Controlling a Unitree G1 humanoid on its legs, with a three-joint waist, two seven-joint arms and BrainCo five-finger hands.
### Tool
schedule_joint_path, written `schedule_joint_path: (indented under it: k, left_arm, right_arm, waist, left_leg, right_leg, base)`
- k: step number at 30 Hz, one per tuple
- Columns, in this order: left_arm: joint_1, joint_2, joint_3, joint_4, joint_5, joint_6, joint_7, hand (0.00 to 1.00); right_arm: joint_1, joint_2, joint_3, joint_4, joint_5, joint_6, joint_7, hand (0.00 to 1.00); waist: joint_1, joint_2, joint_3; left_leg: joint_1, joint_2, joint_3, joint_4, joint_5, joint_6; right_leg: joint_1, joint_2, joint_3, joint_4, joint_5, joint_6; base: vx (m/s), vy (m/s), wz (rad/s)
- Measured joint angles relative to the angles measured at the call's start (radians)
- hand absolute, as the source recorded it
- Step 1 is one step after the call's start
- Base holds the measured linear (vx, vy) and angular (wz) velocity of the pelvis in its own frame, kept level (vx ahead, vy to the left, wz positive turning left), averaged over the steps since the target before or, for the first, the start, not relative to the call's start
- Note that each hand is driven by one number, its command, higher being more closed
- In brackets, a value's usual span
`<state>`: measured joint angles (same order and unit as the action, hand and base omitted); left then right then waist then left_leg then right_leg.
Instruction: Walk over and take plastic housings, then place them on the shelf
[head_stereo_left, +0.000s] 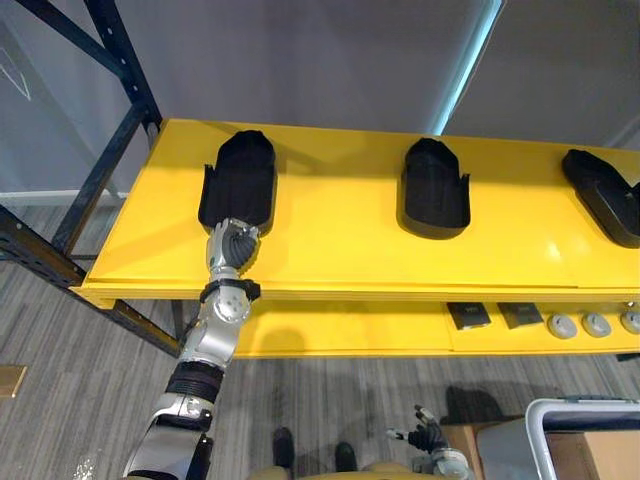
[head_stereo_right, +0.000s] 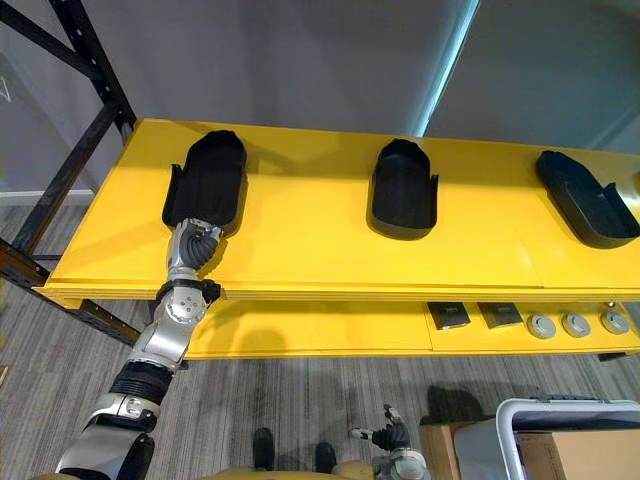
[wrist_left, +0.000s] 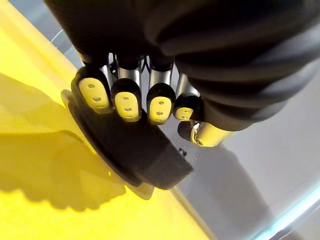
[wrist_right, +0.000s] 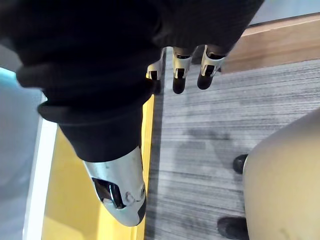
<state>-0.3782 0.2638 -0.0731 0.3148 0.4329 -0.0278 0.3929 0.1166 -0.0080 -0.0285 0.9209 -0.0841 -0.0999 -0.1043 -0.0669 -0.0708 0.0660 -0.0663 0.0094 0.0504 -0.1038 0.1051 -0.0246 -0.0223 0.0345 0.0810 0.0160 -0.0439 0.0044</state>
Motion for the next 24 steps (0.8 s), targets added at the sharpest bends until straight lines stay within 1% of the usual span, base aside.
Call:
schedule_joint_path:
  k: [1, 2, 3, 4, 6, 7, 8, 9, 10, 11, 13, 14, 15, 16, 18, 19, 20, 21, 22, 24]
  left_arm:
    - [0.017, 0.000, 0.000, -0.084, -0.004, -0.009, 0.001, 1.00]
    - [0.023, 0.000, -0.001, -0.123, -0.006, -0.017, 0.001, 1.00]
    - [0.051, 0.000, 0.002, -0.241, -0.010, -0.033, 0.002, 1.00]
    - [0.064, -0.001, 0.003, -0.287, -0.011, -0.045, 0.003, 1.00]
    - [0.135, -0.007, 0.030, -0.440, -0.012, -0.089, 0.003, 1.00]
    - [0.189, -0.013, 0.067, -0.510, -0.031, -0.110, 0.003, 1.00]
    - [0.218, -0.018, 0.090, -0.542, -0.044, -0.117, 0.002, 1.00]
    - [0.288, -0.030, 0.146, -0.608, -0.080, -0.126, 0.001, 1.00]
    - [0.324, -0.037, 0.175, -0.639, -0.094, -0.131, 0.001, 1.00]
    - [0.405, -0.059, 0.241, -0.710, -0.135, -0.138, -0.001, 1.00]
    - [0.483, -0.089, 0.315, -0.753, -0.195, -0.153, 0.001, 1.00]
    - [0.525, -0.107, 0.356, -0.755, -0.221, -0.158, 0.002, 1.00]
    - [0.549, -0.112, 0.374, -0.754, -0.232, -0.158, 0.003, 1.00]
    - [0.600, -0.125, 0.412, -0.752, -0.275, -0.158, 0.001, 1.00]
    - [0.667, -0.146, 0.454, -0.713, -0.326, -0.157, -0.006, 1.00]
    - [0.701, -0.155, 0.468, -0.662, -0.356, -0.153, -0.026, 1.00]
    - [0.714, -0.159, 0.473, -0.630, -0.383, -0.151, -0.046, 1.00]
    - [0.726, -0.168, 0.477, -0.546, -0.423, -0.151, -0.071, 0.00]
    - [0.731, -0.182, 0.477, -0.430, -0.465, -0.141, -0.103, 0.00]
    - [0.731, -0.200, 0.477, -0.310, -0.476, -0.125, -0.129, 0.00]
  right_arm:
    - [0.000, 0.000, 0.000, 0.001, 0.000, 0.000, 0.000, 0.00]
    - [0.000, 0.000, 0.000, 0.002, 0.001, 0.000, 0.000, 0.00]
    - [0.000, 0.000, 0.000, 0.003, 0.002, 0.000, 0.000, 0.00]
    - [0.000, 0.000, 0.000, 0.004, 0.003, 0.000, -0.001, 0.00]
    - [0.000, -0.002, -0.002, 0.012, 0.004, 0.001, -0.001, 0.00]
    - [-0.001, -0.002, -0.004, 0.017, 0.005, 0.001, -0.001, 0.00]
    - [-0.002, -0.001, -0.006, 0.019, 0.005, 0.001, -0.001, 0.00]
    - [-0.002, -0.001, -0.011, 0.021, 0.004, 0.001, -0.001, 0.00]
    - [-0.002, -0.001, -0.013, 0.023, 0.004, 0.001, -0.001, 0.00]
    - [0.000, -0.001, -0.016, 0.025, 0.003, 0.004, -0.001, 0.00]
    - [0.007, 0.001, -0.036, 0.025, 0.004, 0.022, -0.001, 0.00]
    - [0.013, -0.002, -0.038, 0.021, 0.003, 0.032, -0.001, 0.00]
    - [0.018, -0.002, -0.038, 0.013, 0.003, 0.035, -0.001, 0.00]
    - [0.026, 0.001, -0.035, -0.008, 0.002, 0.039, 0.000, 0.00]
    - [0.029, 0.002, -0.032, -0.043, -0.001, 0.043, 0.000, 0.00]
    - [0.033, 0.001, -0.032, -0.055, -0.005, 0.044, 0.000, 0.00]
    - [0.035, 0.001, -0.032, -0.061, -0.006, 0.047, 0.001, 0.00]
    - [0.041, 0.001, -0.032, -0.078, -0.008, 0.055, 0.001, 0.00]
    - [0.042, 0.002, -0.032, -0.091, -0.010, 0.065, 0.004, 0.00]
    - [0.042, 0.003, -0.032, -0.099, -0.015, 0.068, 0.009, 0.00]
  waist:
    - [0.003, 0.000, 0.000]
    - [0.005, 0.000, 0.000]
    - [0.006, 0.000, 0.000]
    - [0.009, 0.000, 0.000]
    - [0.023, 0.001, 0.000]
    - [0.027, 0.001, 0.000]
    - [0.029, 0.001, 0.000]
    - [0.031, 0.001, 0.001]
    - [0.033, 0.001, 0.001]
    - [0.045, 0.001, 0.001]
    - [0.065, 0.003, 0.002]
    - [0.084, 0.005, 0.003]
    - [0.086, 0.005, 0.003]
    - [0.089, 0.008, 0.003]
    - [0.090, 0.009, 0.002]
    - [0.091, 0.011, -0.003]
    - [0.092, 0.011, -0.007]
    - [0.105, 0.014, -0.010]
    - [0.110, 0.013, -0.012]
    - [0.112, 0.011, -0.013]
  left_leg:
    - [0.000, -0.002, -0.006, 0.000, 0.000, 0.000]
    - [0.000, -0.003, -0.009, 0.000, 0.000, 0.000]
    - [-0.001, -0.006, -0.016, 0.000, 0.000, 0.000]
    - [-0.002, -0.006, -0.018, 0.001, 0.000, 0.000]
    - [-0.004, -0.008, -0.018, 0.006, 0.005, 0.007]
    - [-0.002, -0.008, -0.019, 0.007, 0.005, 0.007]
    - [0.000, -0.009, -0.020, 0.007, 0.005, 0.007]
    - [0.006, -0.009, -0.020, 0.007, 0.005, 0.007]
    - [0.008, -0.008, -0.020, 0.007, 0.005, 0.007]
    - [0.011, -0.008, -0.022, 0.007, 0.004, 0.007]
    - [0.021, -0.006, -0.023, 0.007, -0.005, 0.008]
    - [0.030, -0.005, -0.023, 0.007, -0.011, 0.011]
    - [0.032, -0.005, -0.022, 0.007, -0.014, 0.015]
    - [0.036, -0.005, -0.022, 0.007, -0.014, 0.015]
    - [0.037, -0.007, -0.017, 0.007, -0.014, 0.015]
    - [0.038, -0.007, -0.011, 0.007, -0.014, 0.015]
    - [0.039, -0.007, -0.005, 0.007, -0.014, 0.015]
    - [0.041, -0.006, 0.008, 0.007, -0.014, 0.015]
    - [0.035, -0.008, 0.013, 0.026, -0.021, 0.024]
    - [0.022, -0.011, 0.014, 0.065, -0.040, 0.035]
  right_leg:
    - [0.002, -0.001, -0.005, 0.000, -0.001, 0.001]
    - [0.003, -0.002, -0.008, 0.000, -0.001, 0.001]
    - [0.004, -0.004, -0.013, 0.001, -0.002, 0.001]
    - [0.004, -0.005, -0.014, 0.001, -0.002, 0.001]
    - [0.008, -0.006, -0.014, 0.002, -0.002, 0.001]
    - [0.011, -0.006, -0.015, 0.002, -0.002, 0.001]
    - [0.014, -0.006, -0.016, 0.002, -0.002, 0.001]
    - [0.021, -0.006, -0.016, 0.002, -0.002, 0.001]
    - [0.023, -0.005, -0.016, 0.002, -0.002, 0.001]
    - [0.027, -0.005, -0.016, 0.002, -0.002, 0.001]
    - [0.037, -0.003, -0.018, 0.002, -0.002, 0.000]
    - [0.046, -0.004, -0.020, 0.004, -0.002, 0.000]
    - [0.049, -0.004, -0.022, 0.004, -0.003, -0.001]
    - [0.052, -0.005, -0.025, 0.007, -0.006, -0.003]
    - [0.052, -0.006, -0.026, 0.017, -0.015, 0.001]
    - [0.051, -0.008, -0.028, 0.018, -0.021, 0.009]
    - [0.051, -0.010, -0.029, 0.018, -0.021, 0.009]
    - [0.051, -0.012, -0.029, 0.019, -0.022, 0.010]
    - [0.052, -0.015, -0.030, 0.023, -0.024, 0.014]
    - [0.052, -0.021, -0.036, 0.032, -0.029, 0.022]
  base:
    - [0.00, -0.004, 0.12]
    - [0.00, -0.002, 0.16]
    - [0.01, -0.001, 0.12]
    - [0.02, -0.002, 0.09]
    - [0.04, -0.006, 0.01]
    - [0.05, -0.009, 0.03]
    - [0.03, -0.013, 0.04]
    - [0.00, 0.000, 0.00]
    - [0.00, 0.000, 0.00]
    - [0.00, 0.000, 0.00]
    - [-0.02, -0.011, 0.04]
    - [-0.02, -0.004, 0.06]
    - [-0.05, -0.004, 0.08]
    - [-0.04, -0.002, 0.06]
    - [-0.05, -0.004, 0.03]
    - [-0.04, -0.002, 0.02]
    - [0.00, 0.000, 0.00]
    - [0.00, 0.005, -0.04]
    - [0.00, 0.000, 0.00]
    - [0.00, 0.000, 0.00]
